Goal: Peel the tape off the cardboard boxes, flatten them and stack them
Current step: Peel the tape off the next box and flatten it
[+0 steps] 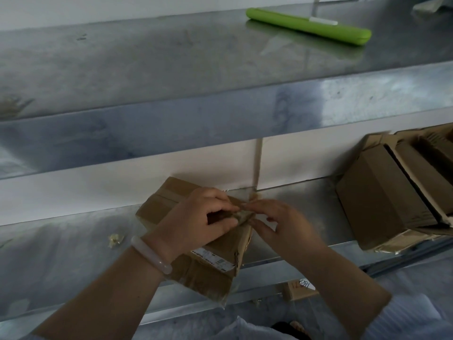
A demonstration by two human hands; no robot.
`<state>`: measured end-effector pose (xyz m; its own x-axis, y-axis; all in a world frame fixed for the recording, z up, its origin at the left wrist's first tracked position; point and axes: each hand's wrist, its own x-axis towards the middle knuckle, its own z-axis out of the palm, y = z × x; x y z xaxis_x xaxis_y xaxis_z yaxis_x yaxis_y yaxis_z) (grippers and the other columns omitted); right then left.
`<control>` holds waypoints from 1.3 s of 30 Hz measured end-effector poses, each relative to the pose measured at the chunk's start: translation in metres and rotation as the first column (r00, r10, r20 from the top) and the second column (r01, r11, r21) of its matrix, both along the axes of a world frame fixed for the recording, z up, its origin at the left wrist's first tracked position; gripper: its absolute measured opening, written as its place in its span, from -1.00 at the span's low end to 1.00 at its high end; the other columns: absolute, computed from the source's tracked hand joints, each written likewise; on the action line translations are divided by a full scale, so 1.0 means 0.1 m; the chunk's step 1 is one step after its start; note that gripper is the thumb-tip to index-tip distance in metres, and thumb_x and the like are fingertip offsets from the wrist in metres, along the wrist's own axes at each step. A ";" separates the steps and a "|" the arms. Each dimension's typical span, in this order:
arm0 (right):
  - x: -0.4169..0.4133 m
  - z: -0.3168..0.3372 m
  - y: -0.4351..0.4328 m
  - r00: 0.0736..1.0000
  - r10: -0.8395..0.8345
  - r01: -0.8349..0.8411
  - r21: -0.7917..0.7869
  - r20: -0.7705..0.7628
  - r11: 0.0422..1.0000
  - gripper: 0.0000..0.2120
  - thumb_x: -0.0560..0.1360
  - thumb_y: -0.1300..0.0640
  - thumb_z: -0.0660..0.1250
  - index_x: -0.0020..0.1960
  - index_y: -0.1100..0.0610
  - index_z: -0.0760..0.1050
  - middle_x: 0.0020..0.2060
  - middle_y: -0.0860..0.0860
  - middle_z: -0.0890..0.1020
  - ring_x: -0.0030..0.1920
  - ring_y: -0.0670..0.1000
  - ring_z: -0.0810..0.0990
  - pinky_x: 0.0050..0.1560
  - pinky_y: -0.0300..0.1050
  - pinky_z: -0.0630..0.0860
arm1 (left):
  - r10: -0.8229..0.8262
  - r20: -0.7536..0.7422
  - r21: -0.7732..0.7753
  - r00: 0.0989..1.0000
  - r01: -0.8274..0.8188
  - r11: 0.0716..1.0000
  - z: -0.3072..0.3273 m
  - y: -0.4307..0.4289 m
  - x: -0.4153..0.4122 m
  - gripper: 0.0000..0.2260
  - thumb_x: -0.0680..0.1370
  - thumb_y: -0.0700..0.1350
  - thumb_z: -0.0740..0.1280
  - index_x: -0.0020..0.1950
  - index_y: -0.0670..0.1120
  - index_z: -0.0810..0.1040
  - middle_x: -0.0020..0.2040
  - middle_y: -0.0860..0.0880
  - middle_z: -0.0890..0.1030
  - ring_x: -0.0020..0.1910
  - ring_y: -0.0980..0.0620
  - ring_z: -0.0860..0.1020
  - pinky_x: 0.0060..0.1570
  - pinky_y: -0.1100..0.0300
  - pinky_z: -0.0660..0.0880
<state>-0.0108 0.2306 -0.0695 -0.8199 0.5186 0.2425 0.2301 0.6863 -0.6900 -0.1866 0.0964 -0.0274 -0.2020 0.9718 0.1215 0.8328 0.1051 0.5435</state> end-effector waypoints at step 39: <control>-0.25 0.09 -0.26 0.991 0.133 -0.132 0.283 0.017 0.950 -0.70 0.43 -0.01 0.28 0.06 0.00 0.69 0.07 -0.10 0.66 0.13 -0.10 0.52 0.28 -0.30 0.36 | 0.196 -0.017 0.110 0.980 -0.193 0.975 0.01 -0.38 -0.10 -0.75 0.53 0.13 0.28 -0.09 0.04 0.70 -0.13 0.22 0.60 -0.12 0.24 0.55 -0.15 0.38 0.45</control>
<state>-0.0358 0.2048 -0.0605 -0.8758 0.3153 0.3655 0.1223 0.8775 -0.4638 -0.1964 0.0586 -0.0259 -0.3813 0.8952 0.2310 0.8171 0.2094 0.5372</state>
